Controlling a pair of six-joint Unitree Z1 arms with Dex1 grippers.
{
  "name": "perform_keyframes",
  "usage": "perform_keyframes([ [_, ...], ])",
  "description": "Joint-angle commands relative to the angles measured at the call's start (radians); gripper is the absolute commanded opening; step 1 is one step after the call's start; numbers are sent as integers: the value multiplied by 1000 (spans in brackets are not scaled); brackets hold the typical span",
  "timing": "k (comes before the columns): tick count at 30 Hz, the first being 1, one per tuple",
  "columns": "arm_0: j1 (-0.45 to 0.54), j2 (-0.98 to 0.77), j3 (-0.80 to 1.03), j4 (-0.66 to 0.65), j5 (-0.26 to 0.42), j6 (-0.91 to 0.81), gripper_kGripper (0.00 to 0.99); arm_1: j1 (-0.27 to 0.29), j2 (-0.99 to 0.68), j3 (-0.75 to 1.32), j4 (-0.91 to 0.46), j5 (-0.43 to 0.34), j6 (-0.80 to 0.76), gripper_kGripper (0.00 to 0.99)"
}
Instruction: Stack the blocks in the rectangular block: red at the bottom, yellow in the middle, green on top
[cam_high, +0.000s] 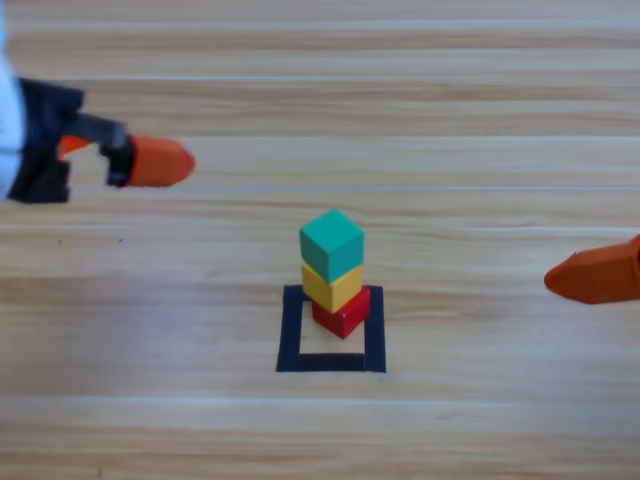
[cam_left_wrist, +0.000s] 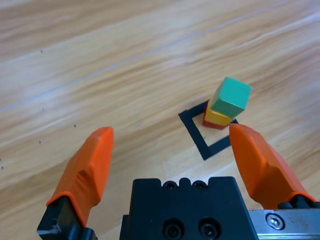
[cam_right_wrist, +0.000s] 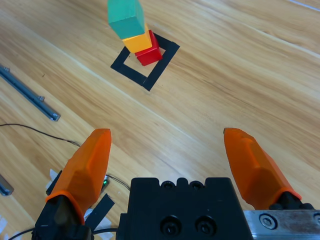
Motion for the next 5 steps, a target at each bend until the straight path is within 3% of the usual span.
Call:
perform_keyframes([
  [1, 51, -194, 314, -256, 11, 88, 990, 57, 70, -10, 15, -5, -17, 990],
  [5, 55, -191, 373, -322, 26, 122, 990, 63, 82, -7, 17, -5, -21, 990],
])
